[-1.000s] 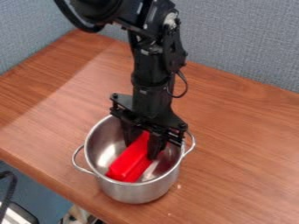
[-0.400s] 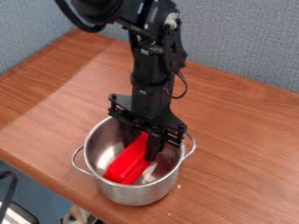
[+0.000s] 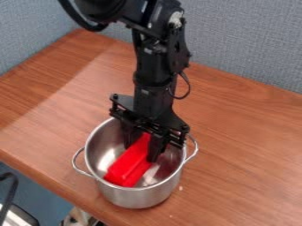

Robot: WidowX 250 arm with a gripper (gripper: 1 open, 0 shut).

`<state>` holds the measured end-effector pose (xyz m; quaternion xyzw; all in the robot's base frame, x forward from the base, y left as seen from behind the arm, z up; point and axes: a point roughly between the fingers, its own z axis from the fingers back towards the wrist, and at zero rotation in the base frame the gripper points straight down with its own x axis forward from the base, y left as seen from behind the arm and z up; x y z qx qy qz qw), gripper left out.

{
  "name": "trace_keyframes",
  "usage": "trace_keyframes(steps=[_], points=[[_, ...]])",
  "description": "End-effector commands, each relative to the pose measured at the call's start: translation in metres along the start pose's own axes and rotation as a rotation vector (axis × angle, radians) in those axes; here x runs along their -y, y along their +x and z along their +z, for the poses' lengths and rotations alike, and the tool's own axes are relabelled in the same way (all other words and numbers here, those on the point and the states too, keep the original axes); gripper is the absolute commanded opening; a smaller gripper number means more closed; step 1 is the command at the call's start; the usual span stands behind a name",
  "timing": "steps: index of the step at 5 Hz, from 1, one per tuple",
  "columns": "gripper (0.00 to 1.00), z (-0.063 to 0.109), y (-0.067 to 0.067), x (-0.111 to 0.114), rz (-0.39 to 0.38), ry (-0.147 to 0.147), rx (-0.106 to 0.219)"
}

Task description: Move the red object from the metal pot to the table

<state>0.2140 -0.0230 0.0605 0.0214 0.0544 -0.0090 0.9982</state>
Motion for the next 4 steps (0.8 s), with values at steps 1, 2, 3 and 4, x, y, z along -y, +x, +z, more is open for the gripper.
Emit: trace_keyframes(steps=[1, 2, 3, 4], points=[[0.00, 0.019, 0.009, -0.001, -0.008, 0.005, 0.065], [0.00, 0.033, 0.013, 0.000, -0.014, 0.004, 0.087], [0.00, 0.060, 0.025, 0.003, -0.019, -0.010, 0.149], [0.00, 0.084, 0.040, 0.004, 0.005, -0.046, 0.175]])
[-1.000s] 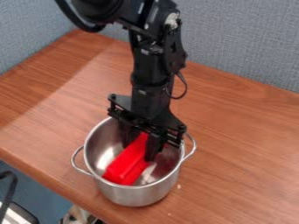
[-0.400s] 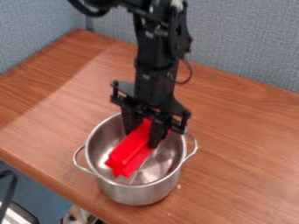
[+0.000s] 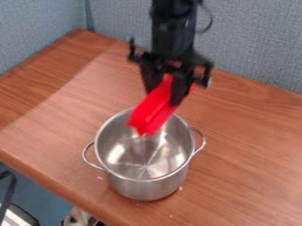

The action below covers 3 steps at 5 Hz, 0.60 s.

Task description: Move the red object from the metal pot to the table

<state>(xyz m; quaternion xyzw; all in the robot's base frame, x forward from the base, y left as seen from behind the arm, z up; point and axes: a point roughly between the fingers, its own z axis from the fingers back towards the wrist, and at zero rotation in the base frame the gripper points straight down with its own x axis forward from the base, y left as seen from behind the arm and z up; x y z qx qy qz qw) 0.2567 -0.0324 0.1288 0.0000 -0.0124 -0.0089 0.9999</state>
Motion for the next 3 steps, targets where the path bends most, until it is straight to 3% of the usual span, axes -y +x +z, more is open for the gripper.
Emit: trace_keyframes(steps=[1, 2, 3], points=[[0.00, 0.028, 0.027, 0.018, -0.002, -0.047, 0.082], [0.00, 0.027, 0.058, 0.035, 0.000, -0.062, 0.094], [0.00, 0.017, 0.082, 0.054, -0.021, -0.039, 0.100]])
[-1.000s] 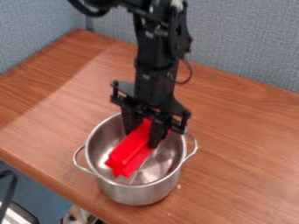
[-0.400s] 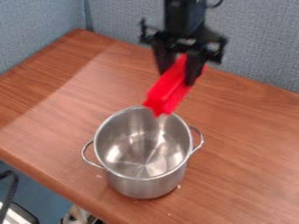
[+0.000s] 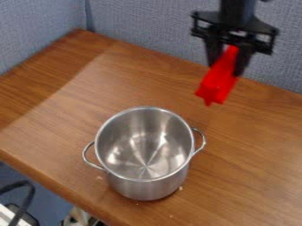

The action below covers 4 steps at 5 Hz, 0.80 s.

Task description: Move the red object from the metal pot to the table

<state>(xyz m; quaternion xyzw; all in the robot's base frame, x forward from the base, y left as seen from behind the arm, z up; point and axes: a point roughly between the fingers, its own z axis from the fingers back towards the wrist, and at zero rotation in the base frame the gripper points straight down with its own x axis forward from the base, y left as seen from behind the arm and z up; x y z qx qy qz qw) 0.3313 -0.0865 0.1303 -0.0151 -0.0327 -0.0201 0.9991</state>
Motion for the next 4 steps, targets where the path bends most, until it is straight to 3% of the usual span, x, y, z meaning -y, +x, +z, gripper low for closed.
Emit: trace_keyframes(steps=[1, 2, 3, 4], points=[[0.00, -0.001, 0.015, 0.021, -0.020, 0.003, 0.077], [0.00, -0.012, -0.006, 0.020, -0.032, 0.022, 0.113], [0.00, -0.016, -0.018, 0.018, -0.051, 0.028, 0.146], [0.00, -0.023, -0.015, 0.021, -0.055, 0.025, 0.160]])
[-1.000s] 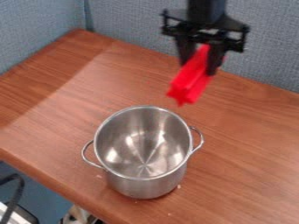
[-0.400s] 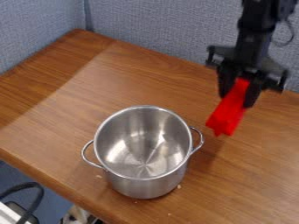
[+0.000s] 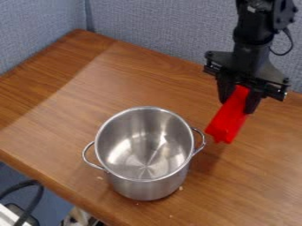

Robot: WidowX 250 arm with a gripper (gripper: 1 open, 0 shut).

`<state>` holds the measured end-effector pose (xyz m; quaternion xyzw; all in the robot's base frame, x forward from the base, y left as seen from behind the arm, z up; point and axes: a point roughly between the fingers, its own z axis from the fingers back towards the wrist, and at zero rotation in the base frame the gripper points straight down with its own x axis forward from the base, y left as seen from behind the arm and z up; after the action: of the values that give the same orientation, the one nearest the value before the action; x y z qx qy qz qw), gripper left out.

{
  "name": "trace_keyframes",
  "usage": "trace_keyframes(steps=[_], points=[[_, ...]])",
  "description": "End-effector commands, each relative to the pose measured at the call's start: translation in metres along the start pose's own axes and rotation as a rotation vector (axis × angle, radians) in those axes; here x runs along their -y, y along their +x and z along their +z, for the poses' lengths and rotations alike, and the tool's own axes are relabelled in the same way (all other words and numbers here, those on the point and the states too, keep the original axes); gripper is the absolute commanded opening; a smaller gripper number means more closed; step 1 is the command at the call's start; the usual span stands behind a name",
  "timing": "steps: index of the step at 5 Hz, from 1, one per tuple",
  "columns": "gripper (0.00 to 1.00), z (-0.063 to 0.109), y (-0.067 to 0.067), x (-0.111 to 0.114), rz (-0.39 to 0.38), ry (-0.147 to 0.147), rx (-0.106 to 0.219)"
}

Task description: Move the red object from the metal pot to the table

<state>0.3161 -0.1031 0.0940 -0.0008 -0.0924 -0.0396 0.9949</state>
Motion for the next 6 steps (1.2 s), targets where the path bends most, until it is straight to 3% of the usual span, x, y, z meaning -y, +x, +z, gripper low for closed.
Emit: trace_keyframes(steps=[1, 6], points=[[0.00, 0.005, 0.004, 0.006, -0.019, -0.006, 0.053], [0.00, -0.032, 0.005, 0.008, -0.031, 0.004, 0.098]])
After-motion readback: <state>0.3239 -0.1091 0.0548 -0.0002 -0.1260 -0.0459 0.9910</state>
